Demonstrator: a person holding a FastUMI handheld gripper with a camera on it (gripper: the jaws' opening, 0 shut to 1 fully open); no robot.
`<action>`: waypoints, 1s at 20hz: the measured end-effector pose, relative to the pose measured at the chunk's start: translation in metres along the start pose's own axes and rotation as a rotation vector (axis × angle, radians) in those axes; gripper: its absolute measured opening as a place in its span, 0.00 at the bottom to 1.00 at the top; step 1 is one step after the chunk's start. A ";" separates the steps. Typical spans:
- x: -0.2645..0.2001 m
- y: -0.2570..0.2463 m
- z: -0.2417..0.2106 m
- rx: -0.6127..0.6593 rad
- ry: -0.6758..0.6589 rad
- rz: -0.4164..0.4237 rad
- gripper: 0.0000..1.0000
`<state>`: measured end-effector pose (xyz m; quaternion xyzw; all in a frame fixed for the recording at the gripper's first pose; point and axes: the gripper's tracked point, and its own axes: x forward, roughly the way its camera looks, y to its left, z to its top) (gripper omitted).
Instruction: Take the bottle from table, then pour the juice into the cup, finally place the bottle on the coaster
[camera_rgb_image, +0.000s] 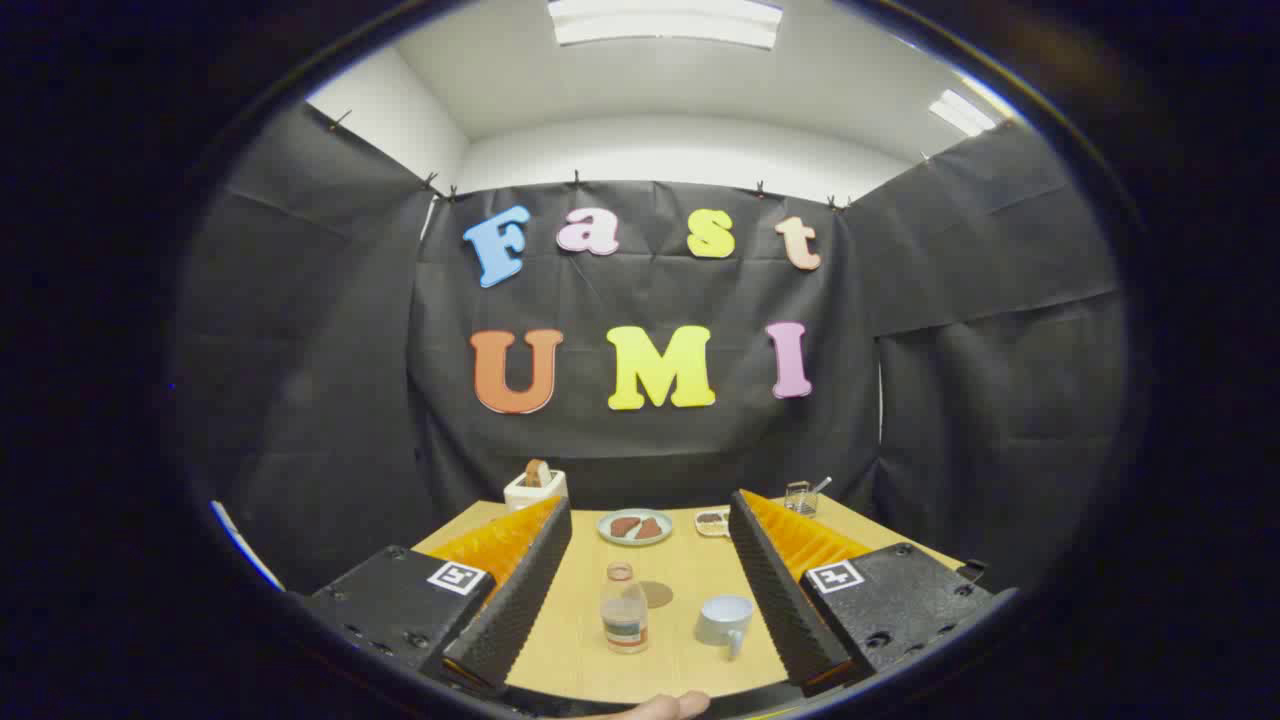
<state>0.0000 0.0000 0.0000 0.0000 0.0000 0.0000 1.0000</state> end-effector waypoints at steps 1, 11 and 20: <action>0.001 0.000 -0.004 -0.001 0.010 -0.002 1.00; -0.003 0.000 -0.006 0.003 0.002 0.000 1.00; -0.003 -0.002 -0.008 0.004 0.000 0.004 1.00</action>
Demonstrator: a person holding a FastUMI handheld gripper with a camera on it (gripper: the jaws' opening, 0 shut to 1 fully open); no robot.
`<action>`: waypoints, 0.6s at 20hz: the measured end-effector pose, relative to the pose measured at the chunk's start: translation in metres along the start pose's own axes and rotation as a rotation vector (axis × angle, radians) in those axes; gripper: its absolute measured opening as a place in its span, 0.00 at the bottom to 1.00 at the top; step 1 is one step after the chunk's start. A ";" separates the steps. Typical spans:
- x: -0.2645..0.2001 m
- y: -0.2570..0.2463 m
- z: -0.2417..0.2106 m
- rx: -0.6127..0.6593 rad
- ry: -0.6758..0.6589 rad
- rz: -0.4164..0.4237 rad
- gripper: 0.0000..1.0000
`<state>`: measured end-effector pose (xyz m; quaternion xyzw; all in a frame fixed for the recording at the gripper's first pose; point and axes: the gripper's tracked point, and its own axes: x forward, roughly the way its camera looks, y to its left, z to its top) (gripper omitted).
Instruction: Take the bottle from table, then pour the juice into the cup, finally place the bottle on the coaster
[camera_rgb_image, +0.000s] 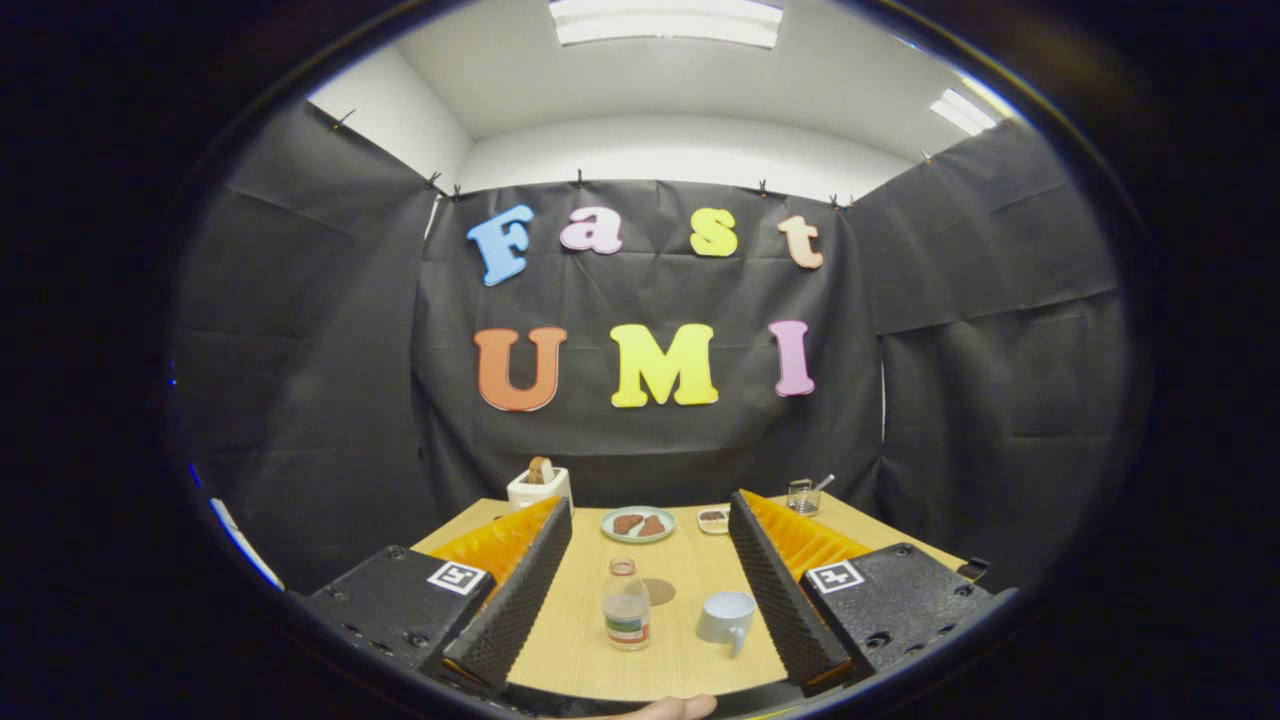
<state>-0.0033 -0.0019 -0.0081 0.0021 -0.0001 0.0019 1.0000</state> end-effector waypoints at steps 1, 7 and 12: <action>0.000 -0.001 -0.005 0.001 0.003 -0.001 1.00; 0.008 -0.004 -0.029 0.001 0.016 0.001 1.00; 0.013 -0.003 -0.045 0.013 0.023 0.012 1.00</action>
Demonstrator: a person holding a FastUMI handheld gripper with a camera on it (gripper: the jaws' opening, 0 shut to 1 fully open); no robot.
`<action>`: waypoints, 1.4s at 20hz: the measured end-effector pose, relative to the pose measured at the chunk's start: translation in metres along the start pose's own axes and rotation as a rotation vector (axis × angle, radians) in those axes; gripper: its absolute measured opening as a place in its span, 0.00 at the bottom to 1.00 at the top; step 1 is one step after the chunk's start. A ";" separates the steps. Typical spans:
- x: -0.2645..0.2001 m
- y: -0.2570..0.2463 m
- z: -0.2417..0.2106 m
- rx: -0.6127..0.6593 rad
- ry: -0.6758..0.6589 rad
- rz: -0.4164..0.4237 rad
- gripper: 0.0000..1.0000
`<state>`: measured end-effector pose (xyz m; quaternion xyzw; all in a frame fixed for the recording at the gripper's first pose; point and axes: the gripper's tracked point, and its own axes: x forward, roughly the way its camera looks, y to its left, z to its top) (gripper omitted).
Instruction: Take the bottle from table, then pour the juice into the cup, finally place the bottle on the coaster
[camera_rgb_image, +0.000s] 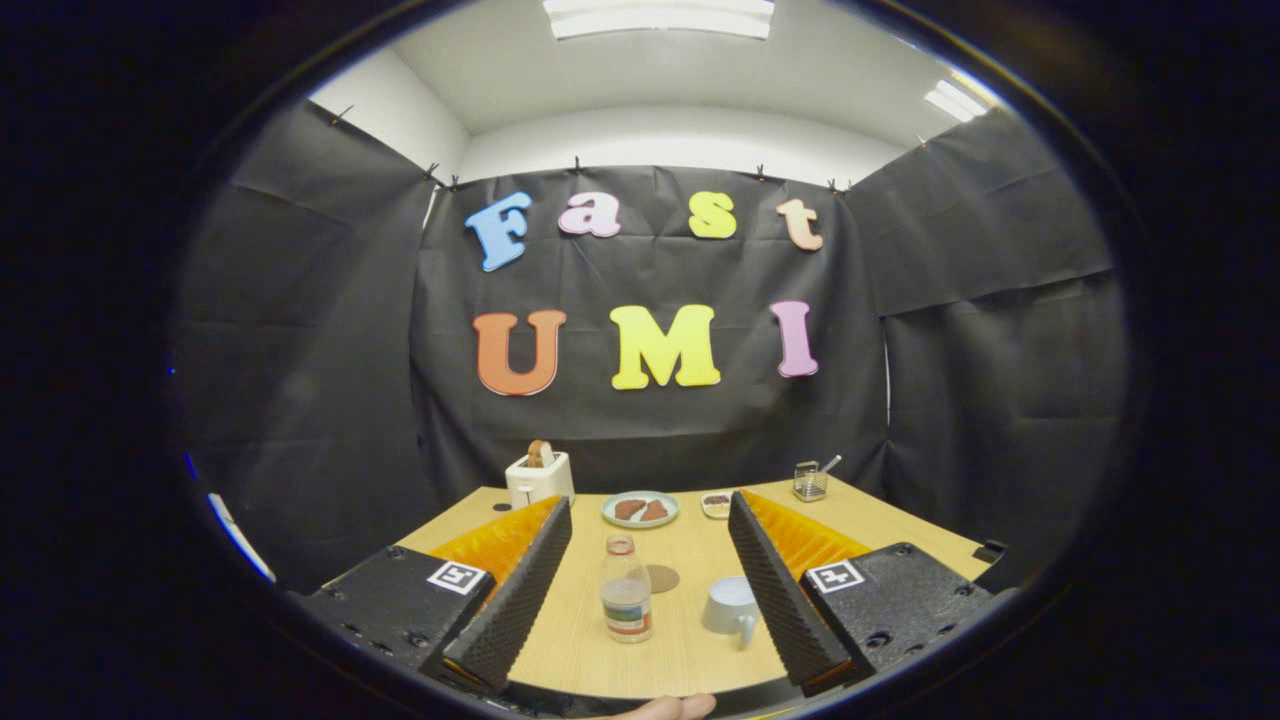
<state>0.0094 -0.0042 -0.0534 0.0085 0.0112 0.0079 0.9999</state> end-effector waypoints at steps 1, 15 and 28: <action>0.002 -0.001 -0.001 -0.002 -0.008 0.000 1.00; 0.021 -0.004 -0.054 0.006 -0.005 0.023 1.00; 0.067 -0.009 -0.174 -0.027 0.088 0.008 1.00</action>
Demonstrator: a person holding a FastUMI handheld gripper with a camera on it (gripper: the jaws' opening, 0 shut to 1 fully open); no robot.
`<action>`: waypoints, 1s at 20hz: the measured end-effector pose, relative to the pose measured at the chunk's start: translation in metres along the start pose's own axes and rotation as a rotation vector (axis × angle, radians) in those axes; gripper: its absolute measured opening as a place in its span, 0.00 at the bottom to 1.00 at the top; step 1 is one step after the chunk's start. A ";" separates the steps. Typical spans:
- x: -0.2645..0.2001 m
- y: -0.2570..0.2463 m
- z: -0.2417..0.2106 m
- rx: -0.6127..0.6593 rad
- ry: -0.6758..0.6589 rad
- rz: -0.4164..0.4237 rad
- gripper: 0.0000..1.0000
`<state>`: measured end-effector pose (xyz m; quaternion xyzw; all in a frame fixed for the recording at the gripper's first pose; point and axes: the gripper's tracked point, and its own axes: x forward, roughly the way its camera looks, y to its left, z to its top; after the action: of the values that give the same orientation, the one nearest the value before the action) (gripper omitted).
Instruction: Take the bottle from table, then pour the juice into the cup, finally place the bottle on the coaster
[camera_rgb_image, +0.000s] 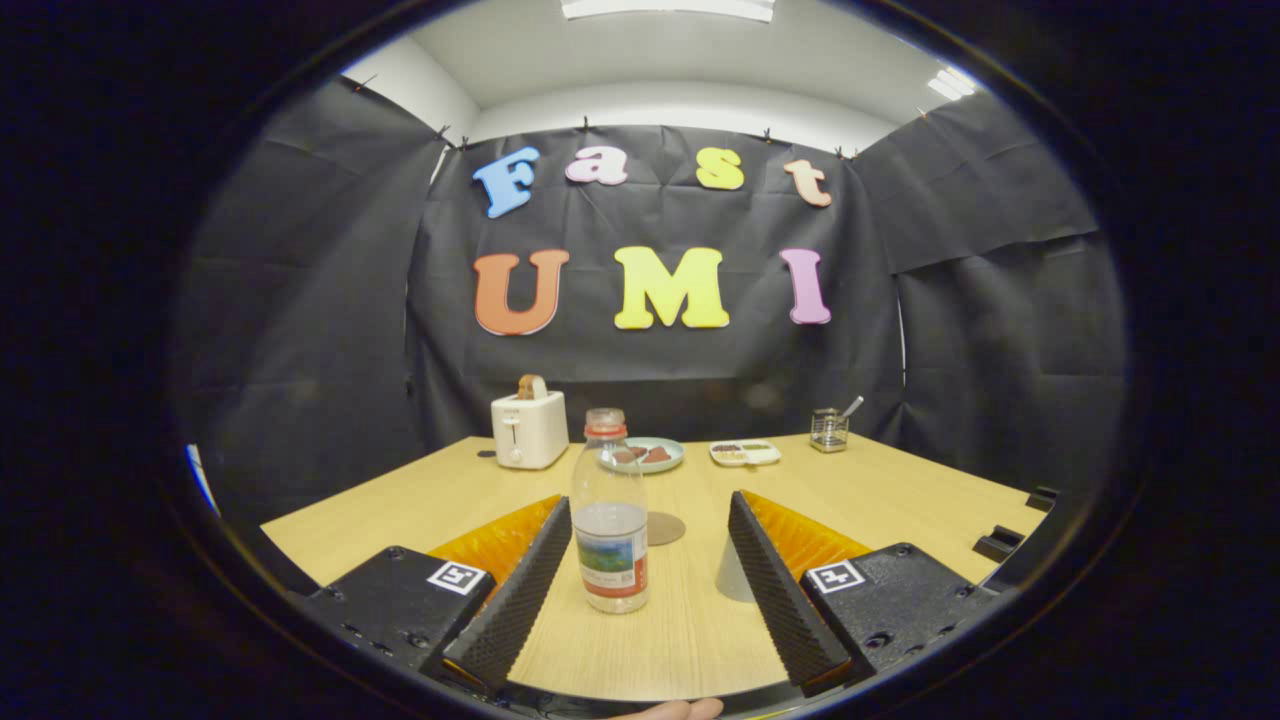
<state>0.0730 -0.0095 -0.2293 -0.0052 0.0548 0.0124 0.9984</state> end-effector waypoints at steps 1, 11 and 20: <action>0.004 -0.001 -0.008 -0.002 0.010 -0.005 1.00; 0.043 0.014 -0.043 -0.002 0.013 0.040 1.00; 0.105 0.042 -0.044 -0.001 0.026 0.024 1.00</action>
<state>0.1718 0.0342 -0.2852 -0.0054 0.0681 0.0242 0.9974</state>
